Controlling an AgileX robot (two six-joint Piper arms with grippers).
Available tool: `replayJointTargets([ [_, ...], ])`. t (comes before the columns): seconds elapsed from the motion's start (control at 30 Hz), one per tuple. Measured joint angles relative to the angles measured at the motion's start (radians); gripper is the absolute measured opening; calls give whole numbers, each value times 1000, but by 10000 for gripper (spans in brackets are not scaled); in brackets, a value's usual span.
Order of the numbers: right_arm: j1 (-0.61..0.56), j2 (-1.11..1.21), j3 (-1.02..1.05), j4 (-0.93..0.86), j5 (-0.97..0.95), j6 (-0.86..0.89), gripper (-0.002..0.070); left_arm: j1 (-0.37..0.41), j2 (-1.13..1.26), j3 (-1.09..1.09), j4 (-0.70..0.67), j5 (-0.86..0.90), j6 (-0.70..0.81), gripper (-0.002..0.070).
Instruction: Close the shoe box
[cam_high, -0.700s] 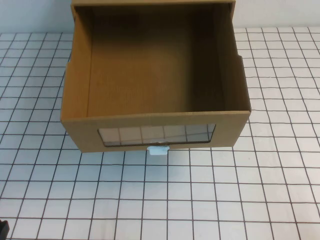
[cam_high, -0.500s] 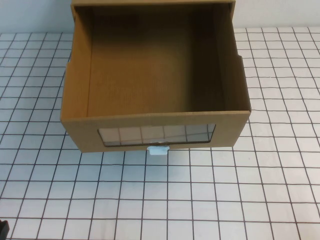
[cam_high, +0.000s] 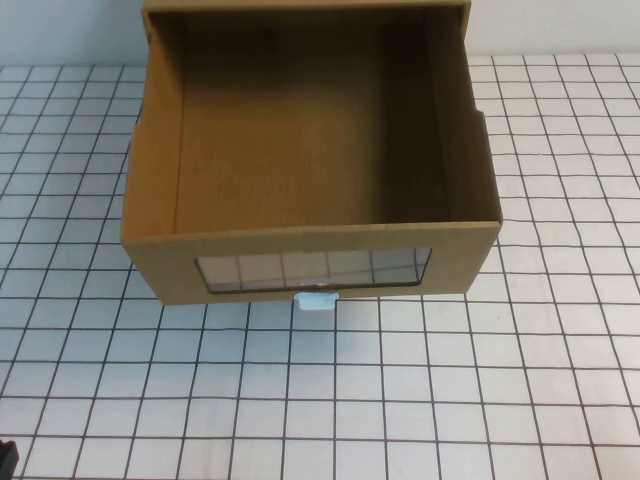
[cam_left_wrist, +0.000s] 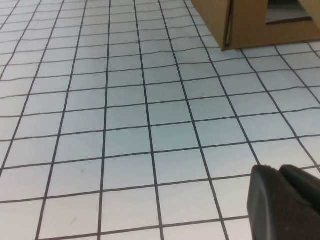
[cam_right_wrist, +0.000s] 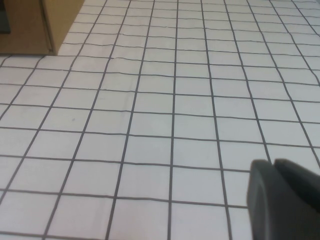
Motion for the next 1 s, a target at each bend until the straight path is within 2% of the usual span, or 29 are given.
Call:
replayJointTargets([
  [0.77,0,0,0,0,0,0,-13,0,0,0,2,-5,2,-5],
  [0.87,0,0,0,0,0,0,-13,0,0,0,4,-56,2,-5],
  [1.0,0,0,0,0,-41,0,-14,0,0,0,2,-220,2,-5],
])
